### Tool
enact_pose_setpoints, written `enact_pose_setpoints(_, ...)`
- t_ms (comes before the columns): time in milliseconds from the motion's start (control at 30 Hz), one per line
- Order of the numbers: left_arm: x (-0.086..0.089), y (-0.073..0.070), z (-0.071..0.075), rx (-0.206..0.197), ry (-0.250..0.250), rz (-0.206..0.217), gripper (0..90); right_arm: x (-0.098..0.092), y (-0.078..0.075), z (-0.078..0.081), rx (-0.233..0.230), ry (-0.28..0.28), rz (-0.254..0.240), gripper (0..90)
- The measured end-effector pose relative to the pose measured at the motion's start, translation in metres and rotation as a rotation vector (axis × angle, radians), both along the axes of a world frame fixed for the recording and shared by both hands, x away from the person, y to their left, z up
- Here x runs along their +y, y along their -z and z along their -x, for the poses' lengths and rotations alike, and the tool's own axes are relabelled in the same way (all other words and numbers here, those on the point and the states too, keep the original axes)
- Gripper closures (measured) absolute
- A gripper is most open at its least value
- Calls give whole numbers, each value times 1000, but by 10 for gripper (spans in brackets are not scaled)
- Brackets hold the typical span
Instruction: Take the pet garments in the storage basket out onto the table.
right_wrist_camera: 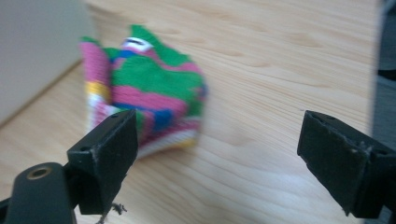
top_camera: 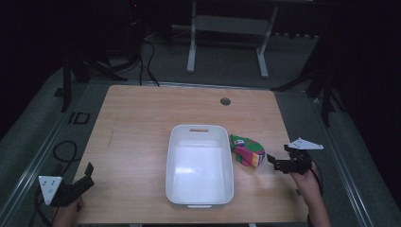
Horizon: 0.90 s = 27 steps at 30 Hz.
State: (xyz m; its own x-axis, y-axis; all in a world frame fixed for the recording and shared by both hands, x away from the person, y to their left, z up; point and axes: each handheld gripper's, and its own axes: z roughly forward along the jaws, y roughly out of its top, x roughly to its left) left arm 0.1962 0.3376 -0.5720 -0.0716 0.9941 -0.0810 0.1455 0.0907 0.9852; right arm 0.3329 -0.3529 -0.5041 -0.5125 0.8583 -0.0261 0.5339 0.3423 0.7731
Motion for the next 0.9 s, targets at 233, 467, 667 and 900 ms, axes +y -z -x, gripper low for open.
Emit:
enact_pose_setpoints(233, 0, 0, 0, 0, 0, -2, 18, -18, 15, 18, -58, 95, -23, 123)
enact_pose_setpoints(467, 0, 0, 0, 1, -1, -3, 18, -26, 26, 38, -101, 163, -42, 131)
enact_pose_setpoints(667, 0, 0, 0, 1, 0, -3, 18, -30, 34, 53, -152, 214, -56, 141)
enact_pose_setpoints(900, -1, 0, 0, 0, -1, -4, 18, -32, 46, 63, -176, 254, -58, 141)
